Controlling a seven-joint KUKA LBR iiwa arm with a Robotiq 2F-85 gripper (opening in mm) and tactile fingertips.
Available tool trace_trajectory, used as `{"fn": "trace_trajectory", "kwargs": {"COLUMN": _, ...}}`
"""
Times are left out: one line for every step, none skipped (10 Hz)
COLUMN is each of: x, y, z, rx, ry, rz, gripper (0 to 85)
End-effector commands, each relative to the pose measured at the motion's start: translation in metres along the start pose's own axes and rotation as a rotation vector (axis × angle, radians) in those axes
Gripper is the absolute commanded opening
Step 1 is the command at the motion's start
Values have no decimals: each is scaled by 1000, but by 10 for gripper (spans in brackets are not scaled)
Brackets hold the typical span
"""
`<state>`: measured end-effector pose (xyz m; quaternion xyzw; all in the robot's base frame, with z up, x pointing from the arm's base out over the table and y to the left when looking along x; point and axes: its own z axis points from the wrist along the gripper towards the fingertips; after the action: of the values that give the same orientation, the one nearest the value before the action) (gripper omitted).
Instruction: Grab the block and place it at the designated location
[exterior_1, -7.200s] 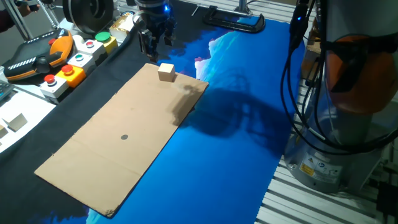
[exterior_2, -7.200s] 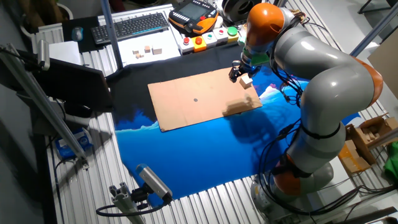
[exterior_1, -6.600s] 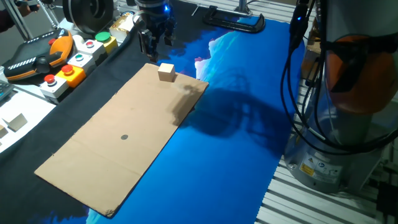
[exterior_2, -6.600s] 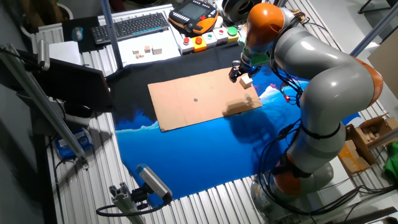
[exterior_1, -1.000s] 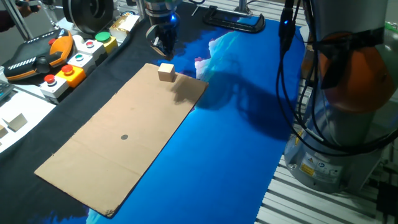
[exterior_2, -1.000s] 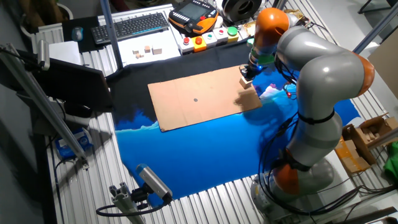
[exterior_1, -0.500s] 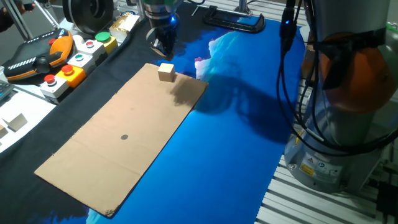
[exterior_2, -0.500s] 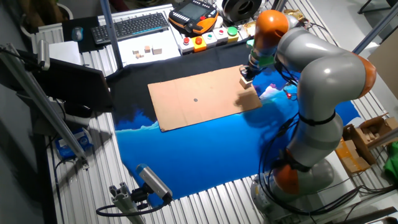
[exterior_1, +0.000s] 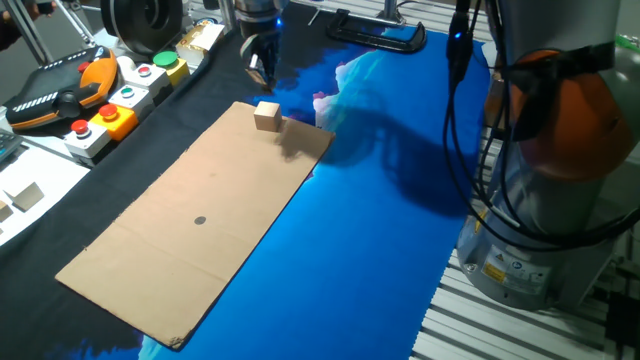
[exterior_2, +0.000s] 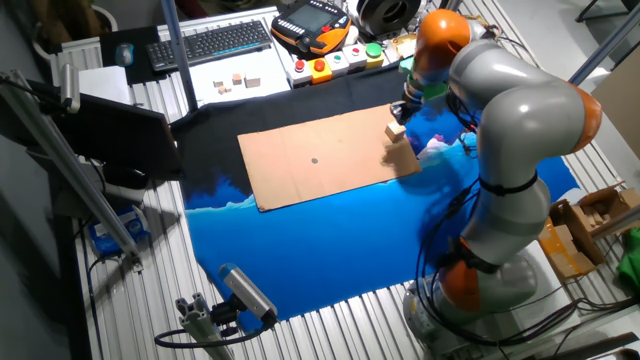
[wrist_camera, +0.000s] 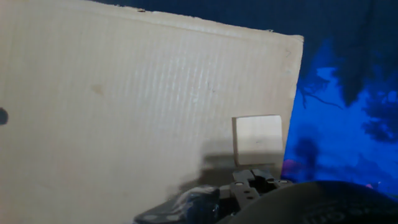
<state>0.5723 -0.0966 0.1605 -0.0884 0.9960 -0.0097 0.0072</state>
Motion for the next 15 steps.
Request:
{"fn": "trace_trajectory", "kwargs": {"x": -1, "y": -2, "z": 2, "rx": -11, "ry": 1, "rz": -3, "gripper": 7}}
{"fn": "trace_trajectory", "kwargs": {"x": -3, "y": -2, "z": 4, "rx": -38, "ry": 6, "rz": 8, "gripper": 13}}
{"fn": "trace_trajectory", "kwargs": {"x": -4, "y": -2, "z": 7, "rx": -39, "ry": 3, "rz": 14, "gripper": 177}}
{"fn": "trace_trajectory", "kwargs": {"x": -5, "y": -3, "z": 9, "rx": -37, "ry": 0, "rz": 23, "gripper": 313}}
{"fn": "trace_trajectory", "kwargs": {"x": -6, "y": -5, "z": 12, "rx": -41, "ry": -5, "rz": 30, "gripper": 443}}
{"fn": "trace_trajectory", "kwargs": {"x": -7, "y": -6, "z": 16, "rx": -36, "ry": -23, "rz": 27, "gripper": 587}}
{"fn": "trace_trajectory", "kwargs": {"x": -7, "y": -9, "z": 20, "rx": -36, "ry": -34, "rz": 27, "gripper": 690}}
{"fn": "trace_trajectory", "kwargs": {"x": -8, "y": -11, "z": 24, "rx": -37, "ry": -45, "rz": 29, "gripper": 720}}
{"fn": "trace_trajectory", "kwargs": {"x": -9, "y": -12, "z": 28, "rx": -32, "ry": -48, "rz": 28, "gripper": 733}}
{"fn": "trace_trajectory", "kwargs": {"x": -10, "y": -14, "z": 31, "rx": -31, "ry": -48, "rz": 27, "gripper": 750}}
{"fn": "trace_trajectory", "kwargs": {"x": -11, "y": -14, "z": 35, "rx": -31, "ry": -47, "rz": 24, "gripper": 780}}
{"fn": "trace_trajectory", "kwargs": {"x": -11, "y": -15, "z": 40, "rx": -28, "ry": -48, "rz": 23, "gripper": 810}}
{"fn": "trace_trajectory", "kwargs": {"x": -11, "y": -16, "z": 45, "rx": -25, "ry": -47, "rz": 27, "gripper": 847}}
{"fn": "trace_trajectory", "kwargs": {"x": -12, "y": -17, "z": 49, "rx": -23, "ry": -47, "rz": 29, "gripper": 850}}
{"fn": "trace_trajectory", "kwargs": {"x": -12, "y": -17, "z": 53, "rx": -19, "ry": -45, "rz": 30, "gripper": 850}}
